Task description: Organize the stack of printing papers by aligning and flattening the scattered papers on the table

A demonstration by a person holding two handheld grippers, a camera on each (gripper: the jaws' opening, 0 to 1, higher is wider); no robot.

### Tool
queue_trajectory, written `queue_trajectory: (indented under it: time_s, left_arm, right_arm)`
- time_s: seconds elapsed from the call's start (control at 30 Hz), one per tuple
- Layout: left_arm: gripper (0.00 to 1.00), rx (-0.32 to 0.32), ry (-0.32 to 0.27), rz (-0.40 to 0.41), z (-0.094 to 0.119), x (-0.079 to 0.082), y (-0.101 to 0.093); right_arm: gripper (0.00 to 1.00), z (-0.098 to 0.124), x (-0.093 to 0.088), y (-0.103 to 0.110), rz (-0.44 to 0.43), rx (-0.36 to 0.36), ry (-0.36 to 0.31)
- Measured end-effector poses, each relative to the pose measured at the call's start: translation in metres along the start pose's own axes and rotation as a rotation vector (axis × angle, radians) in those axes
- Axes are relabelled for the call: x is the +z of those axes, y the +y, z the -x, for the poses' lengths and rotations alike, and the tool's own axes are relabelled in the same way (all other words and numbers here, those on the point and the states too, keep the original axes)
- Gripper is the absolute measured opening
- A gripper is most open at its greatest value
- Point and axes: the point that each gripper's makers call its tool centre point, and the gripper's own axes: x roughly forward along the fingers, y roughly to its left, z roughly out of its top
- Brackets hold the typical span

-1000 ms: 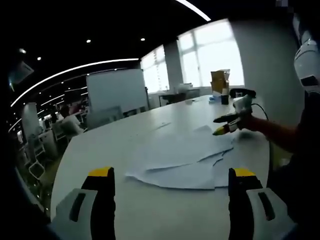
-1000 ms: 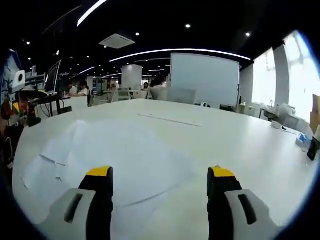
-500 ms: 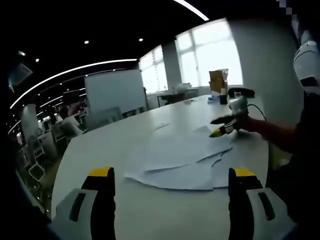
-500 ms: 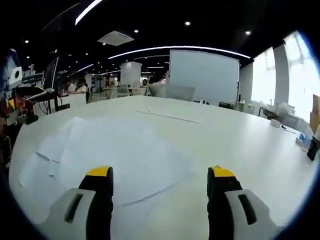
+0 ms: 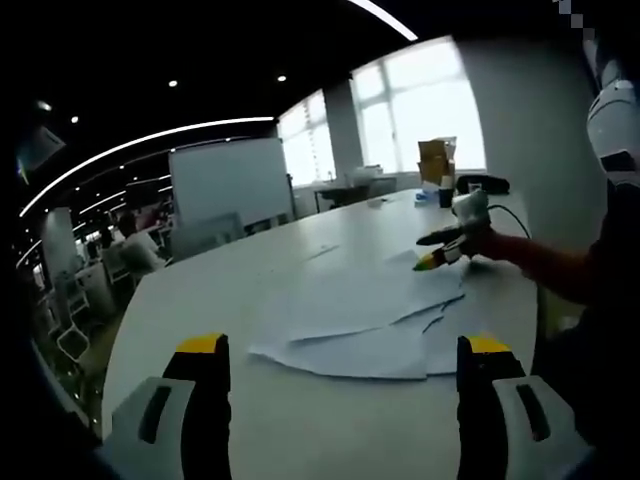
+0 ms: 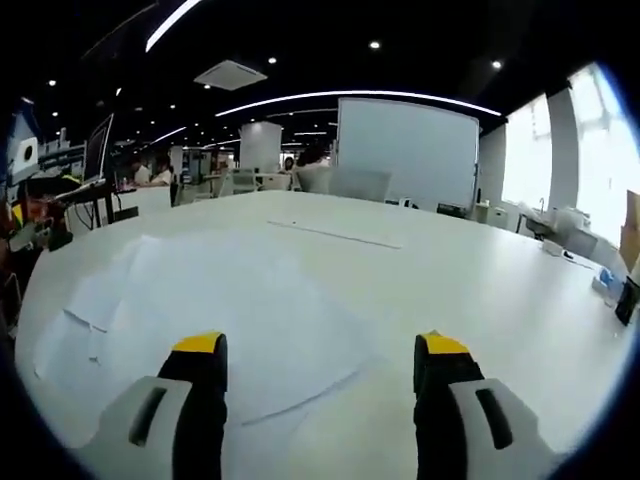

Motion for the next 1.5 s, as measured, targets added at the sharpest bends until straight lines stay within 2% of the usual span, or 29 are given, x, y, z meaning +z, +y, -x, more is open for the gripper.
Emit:
queue_trajectory:
  time_s: [0.77,1.1,1.5]
  left_arm:
    - [0.97,0.006,-0.004,0.001,0.002,0.000,0.002]
    - [0.96,0.003,-0.004,0.000,0.002,0.001,0.001]
    - [0.96,0.006,-0.004,-0.002,0.004,0.002,-0.001]
  right_arm:
    - [0.71,-0.006,0.003,-0.005,-0.034,0.004,0.007]
    - [0.71,-0.014,0.006,-0.016,-0.057,-0.004,0.015]
    - [0.70,-0.018,-0.003,-0.018,-0.097,0.009,0.045]
